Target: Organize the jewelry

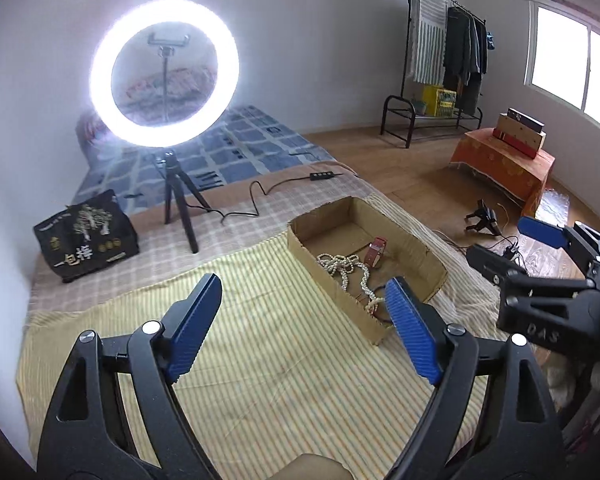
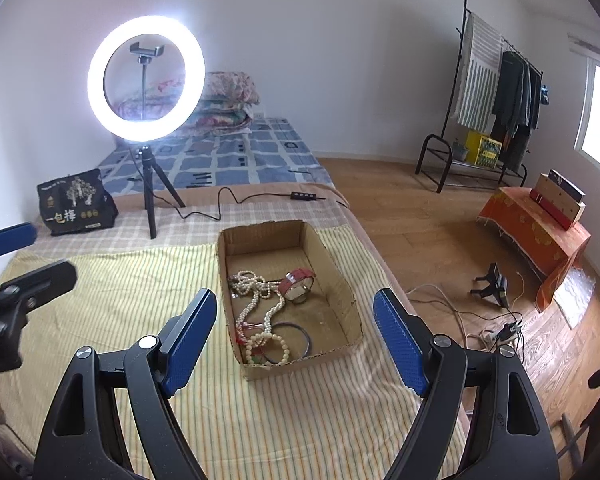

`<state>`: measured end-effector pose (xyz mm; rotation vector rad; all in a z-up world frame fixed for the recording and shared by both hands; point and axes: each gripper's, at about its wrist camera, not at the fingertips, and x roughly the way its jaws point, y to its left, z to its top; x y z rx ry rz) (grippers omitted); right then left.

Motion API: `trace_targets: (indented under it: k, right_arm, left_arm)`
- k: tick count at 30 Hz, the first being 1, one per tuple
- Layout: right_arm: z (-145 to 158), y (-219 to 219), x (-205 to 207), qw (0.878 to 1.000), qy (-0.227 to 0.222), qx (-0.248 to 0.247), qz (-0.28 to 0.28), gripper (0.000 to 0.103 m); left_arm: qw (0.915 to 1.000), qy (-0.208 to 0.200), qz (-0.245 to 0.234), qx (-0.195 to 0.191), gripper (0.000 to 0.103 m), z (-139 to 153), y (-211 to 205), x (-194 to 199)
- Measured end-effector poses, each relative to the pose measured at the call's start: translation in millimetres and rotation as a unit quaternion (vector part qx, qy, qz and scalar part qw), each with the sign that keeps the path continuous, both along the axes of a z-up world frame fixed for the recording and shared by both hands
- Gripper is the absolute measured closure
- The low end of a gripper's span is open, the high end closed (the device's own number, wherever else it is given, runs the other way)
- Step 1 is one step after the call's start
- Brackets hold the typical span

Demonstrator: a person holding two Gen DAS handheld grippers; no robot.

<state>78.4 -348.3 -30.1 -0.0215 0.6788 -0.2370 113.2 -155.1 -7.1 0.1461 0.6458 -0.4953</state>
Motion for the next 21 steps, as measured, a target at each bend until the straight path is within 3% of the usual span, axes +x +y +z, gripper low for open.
trace_targets:
  k: [5, 7, 9, 12, 21]
  right_arm:
    - [5, -4, -9, 1.0, -0.014, 0.005, -0.006, 0.02]
    - [8, -5, -12, 1.0, -0.022, 0.008, -0.007, 0.02]
    - [11, -6, -16, 0.999, -0.032, 0.011, -0.008, 0.02]
    - [11, -6, -21, 0.999, -0.038, 0.011, -0.009, 0.019]
    - [3, -10, -28, 0.999, -0.041, 0.03, -0.018, 0.019]
  left_arm:
    - [0.9997, -0.016, 0.001, 0.017, 0.015, 4, 3, -23]
    - [0.9992, -0.032, 0.001, 0.023, 0.011, 8, 3, -34]
    - [0.9988, -0.045, 0.002, 0.016, 0.0, 11, 3, -43]
    - [0.9977, -0.066, 0.007, 0.011, 0.0, 11, 4, -52]
    - [0.9983, -0.05, 0.018, 0.026, 0.0, -9, 7, -53]
